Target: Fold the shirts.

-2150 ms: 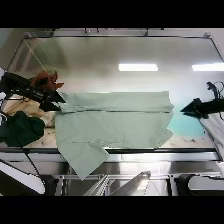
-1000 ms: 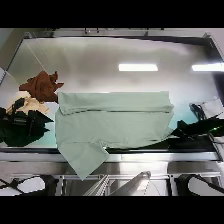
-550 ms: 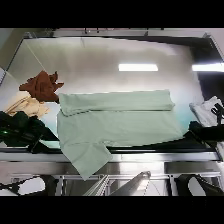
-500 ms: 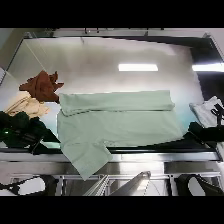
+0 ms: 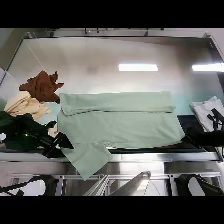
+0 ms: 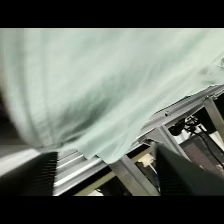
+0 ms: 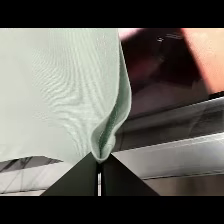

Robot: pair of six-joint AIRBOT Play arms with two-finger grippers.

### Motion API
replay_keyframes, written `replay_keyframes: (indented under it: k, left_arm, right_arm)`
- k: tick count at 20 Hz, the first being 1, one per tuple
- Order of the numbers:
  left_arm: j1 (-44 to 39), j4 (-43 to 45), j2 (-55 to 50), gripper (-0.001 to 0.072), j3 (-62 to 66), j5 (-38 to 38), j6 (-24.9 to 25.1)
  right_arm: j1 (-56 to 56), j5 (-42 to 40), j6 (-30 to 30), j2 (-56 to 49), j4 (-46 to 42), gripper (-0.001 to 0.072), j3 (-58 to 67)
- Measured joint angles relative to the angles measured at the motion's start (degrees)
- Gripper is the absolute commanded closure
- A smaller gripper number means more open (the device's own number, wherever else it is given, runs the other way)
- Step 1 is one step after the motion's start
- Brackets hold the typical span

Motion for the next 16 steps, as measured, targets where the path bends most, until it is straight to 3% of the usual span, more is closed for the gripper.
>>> replay_keyframes:
  k: [1, 4, 11, 16]
  left_arm:
    - [-0.8, 0.0, 0.0, 0.0683, -0.1, -2.4, 0.1]
    - [-2.0, -0.5, 0.0, 0.0683, 1.2, -3.5, 0.3]
    - [-1.9, -2.1, 6.6, 0.0682, 12.1, 6.1, 0.8]
    - [0.3, -4.1, 11.3, 0.0682, 21.2, 9.8, 0.6]
  right_arm:
    - [0.0, -0.2, 0.0, 0.0, 0.0, 0.0694, -0.1]
    - [0.0, -0.3, -0.2, 0.0, 0.0, 0.0694, -0.2]
    - [-0.1, -0.2, 0.0, 0.3, -0.2, 0.0694, -0.2]
    - [-0.1, -5.9, -1.2, 0.0, 7.3, 0.0694, -0.2]
